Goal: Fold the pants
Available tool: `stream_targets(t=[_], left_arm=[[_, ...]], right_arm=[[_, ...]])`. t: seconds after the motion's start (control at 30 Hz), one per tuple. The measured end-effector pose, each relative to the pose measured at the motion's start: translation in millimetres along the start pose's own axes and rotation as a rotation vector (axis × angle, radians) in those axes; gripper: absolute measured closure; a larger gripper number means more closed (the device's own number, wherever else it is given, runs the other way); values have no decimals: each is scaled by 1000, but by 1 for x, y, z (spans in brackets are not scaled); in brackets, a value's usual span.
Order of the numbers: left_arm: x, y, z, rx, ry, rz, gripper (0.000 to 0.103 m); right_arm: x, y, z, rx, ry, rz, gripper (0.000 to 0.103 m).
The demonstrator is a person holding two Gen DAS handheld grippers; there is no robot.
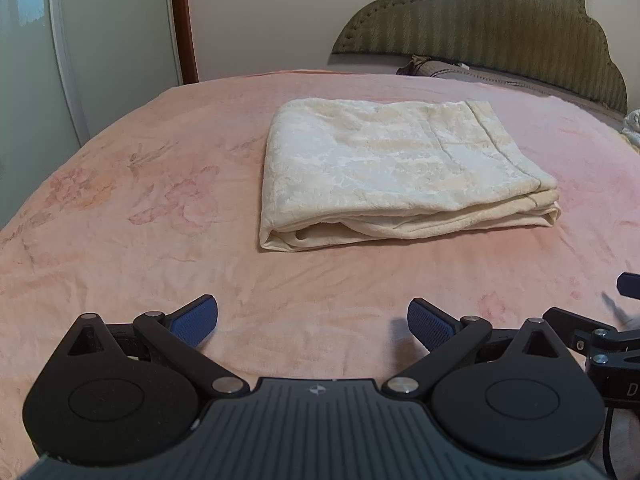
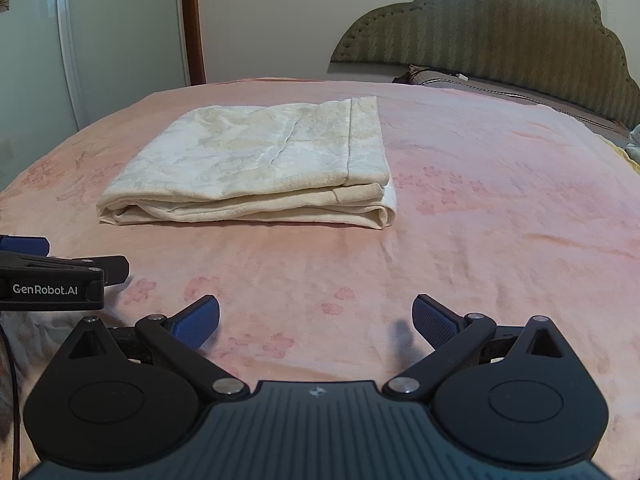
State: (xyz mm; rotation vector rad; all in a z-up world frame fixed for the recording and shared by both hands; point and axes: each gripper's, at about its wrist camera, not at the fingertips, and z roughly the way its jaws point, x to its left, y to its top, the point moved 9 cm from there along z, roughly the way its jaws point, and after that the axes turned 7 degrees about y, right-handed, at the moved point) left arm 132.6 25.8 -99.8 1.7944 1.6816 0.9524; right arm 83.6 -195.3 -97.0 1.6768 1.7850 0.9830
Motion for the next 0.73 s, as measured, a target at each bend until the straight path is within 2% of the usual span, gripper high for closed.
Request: stream_targets(t=[0.33, 0.5, 0.73], left_arm=[[3, -2, 4, 3, 13, 14, 0], [5, 0, 5, 10, -13, -11, 0], [14, 7, 0, -43, -14, -39, 0]], right_arm=[[3, -1, 7, 18, 2, -6, 0], [6, 0, 8, 21, 5, -13, 0], [9, 0, 10, 31, 3, -30, 0]])
